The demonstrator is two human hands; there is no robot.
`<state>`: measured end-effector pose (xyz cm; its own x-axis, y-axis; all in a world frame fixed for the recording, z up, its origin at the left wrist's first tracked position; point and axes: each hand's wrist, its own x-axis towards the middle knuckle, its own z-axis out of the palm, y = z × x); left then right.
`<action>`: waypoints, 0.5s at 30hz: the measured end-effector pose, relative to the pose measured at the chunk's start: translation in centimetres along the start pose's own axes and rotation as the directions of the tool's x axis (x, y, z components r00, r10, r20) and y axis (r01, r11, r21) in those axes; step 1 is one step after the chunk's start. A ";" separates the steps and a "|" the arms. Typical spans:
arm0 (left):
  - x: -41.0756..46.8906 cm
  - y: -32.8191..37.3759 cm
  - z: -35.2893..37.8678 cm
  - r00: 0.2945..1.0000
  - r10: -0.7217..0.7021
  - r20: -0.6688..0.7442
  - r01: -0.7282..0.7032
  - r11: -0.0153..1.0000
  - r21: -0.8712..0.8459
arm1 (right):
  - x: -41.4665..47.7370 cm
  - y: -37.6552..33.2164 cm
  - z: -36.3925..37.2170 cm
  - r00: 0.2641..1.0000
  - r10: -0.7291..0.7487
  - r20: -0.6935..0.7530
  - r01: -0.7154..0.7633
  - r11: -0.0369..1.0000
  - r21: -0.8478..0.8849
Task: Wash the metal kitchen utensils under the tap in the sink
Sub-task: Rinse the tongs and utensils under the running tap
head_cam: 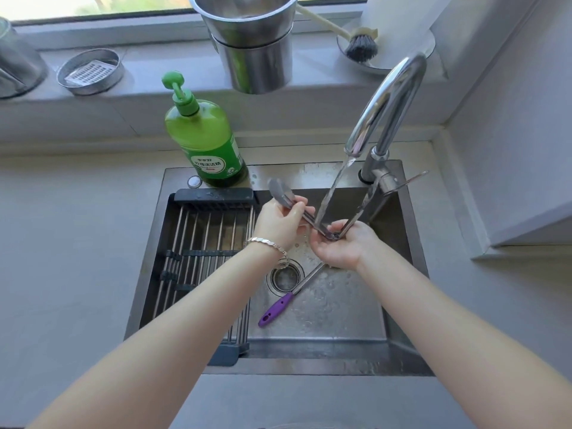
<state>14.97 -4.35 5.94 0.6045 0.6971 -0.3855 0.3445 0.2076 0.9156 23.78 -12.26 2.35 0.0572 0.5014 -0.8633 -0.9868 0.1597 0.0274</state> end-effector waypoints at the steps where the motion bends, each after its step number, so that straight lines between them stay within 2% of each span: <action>1: 0.1 0.0 0.5 1.000 -0.007 0.018 0.007 1.000 -0.003 | -0.2 -0.3 -0.4 1.000 -0.012 -0.002 0.012 1.000 0.009; 6: -0.1 -0.5 2.2 0.990 0.035 0.135 -0.055 0.987 0.150 | -1.4 -1.5 -2.2 0.999 -0.028 -0.030 0.029 0.999 0.031; 9: -0.6 -1.3 2.4 0.968 0.082 0.239 -0.142 0.959 0.247 | -2.0 -1.1 -2.2 0.997 0.050 0.062 -0.049 0.999 -0.010; 11: -0.8 -1.6 1.7 0.969 0.117 0.218 -0.174 0.948 0.265 | -2.2 -0.6 -2.0 0.992 0.085 0.094 -0.074 0.991 -0.113; 13: -0.8 -1.8 0.5 0.981 0.130 0.145 -0.165 0.949 0.268 | -2.3 0.0 -2.0 0.994 0.088 0.067 -0.072 0.975 -0.210; 15: -0.9 -1.8 -1.1 0.984 0.156 0.082 -0.175 0.924 0.339 | -2.1 0.5 -2.1 0.999 0.013 0.039 0.000 0.946 -0.325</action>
<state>13.00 -4.55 4.77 0.7080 0.6620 -0.2461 0.4562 -0.1626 0.8749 22.85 -14.99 3.10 0.0500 0.5367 -0.8423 -0.9825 -0.1251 -0.1381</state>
